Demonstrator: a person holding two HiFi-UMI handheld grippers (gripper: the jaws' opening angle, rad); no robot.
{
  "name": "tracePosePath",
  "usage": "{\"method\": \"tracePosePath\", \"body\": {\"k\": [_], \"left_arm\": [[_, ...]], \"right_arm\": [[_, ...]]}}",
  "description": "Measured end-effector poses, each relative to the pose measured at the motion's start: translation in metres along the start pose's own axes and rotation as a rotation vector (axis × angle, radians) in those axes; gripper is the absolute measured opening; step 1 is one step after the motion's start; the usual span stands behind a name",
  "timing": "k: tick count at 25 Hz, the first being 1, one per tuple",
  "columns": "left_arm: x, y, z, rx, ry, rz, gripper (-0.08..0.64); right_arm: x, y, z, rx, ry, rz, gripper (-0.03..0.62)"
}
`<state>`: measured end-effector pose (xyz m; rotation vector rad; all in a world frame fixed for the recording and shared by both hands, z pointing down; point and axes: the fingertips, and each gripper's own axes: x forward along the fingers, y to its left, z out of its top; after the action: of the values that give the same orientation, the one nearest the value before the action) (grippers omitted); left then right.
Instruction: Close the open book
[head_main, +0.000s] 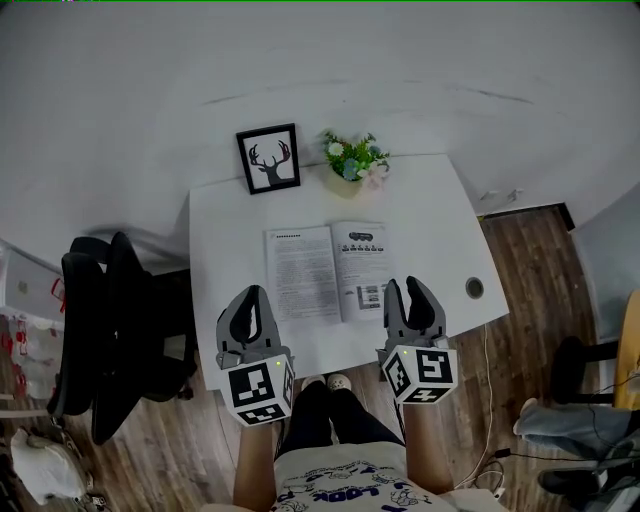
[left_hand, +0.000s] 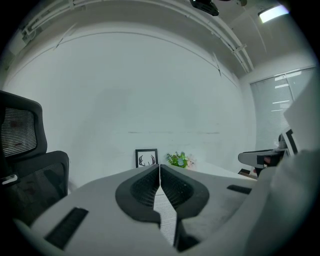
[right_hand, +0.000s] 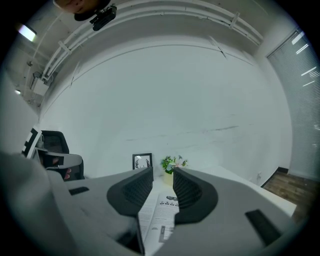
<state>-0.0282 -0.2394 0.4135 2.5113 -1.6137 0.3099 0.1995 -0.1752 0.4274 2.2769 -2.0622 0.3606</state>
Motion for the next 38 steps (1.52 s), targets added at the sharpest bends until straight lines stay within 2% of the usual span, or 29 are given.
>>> {"method": "tracePosePath", "body": {"k": [9, 13, 21, 34, 38], "left_arm": [[0.009, -0.015, -0.019, 0.007, 0.046, -0.007, 0.028], [0.013, -0.021, -0.024, 0.013, 0.058, -0.012, 0.028], [0.016, -0.031, -0.032, 0.020, 0.078, -0.036, 0.028], [0.018, -0.032, -0.049, 0.022, 0.115, -0.053, 0.028], [0.018, -0.030, -0.053, 0.021, 0.124, -0.050, 0.028]], "right_arm": [[0.003, -0.019, -0.032, 0.050, 0.064, 0.003, 0.120], [0.003, -0.025, -0.050, 0.105, 0.093, 0.010, 0.120], [-0.003, -0.036, -0.105, 0.158, 0.193, -0.025, 0.120], [-0.010, -0.030, -0.185, 0.407, 0.365, -0.012, 0.127], [-0.010, -0.027, -0.203, 0.530, 0.404, 0.000, 0.152]]}}
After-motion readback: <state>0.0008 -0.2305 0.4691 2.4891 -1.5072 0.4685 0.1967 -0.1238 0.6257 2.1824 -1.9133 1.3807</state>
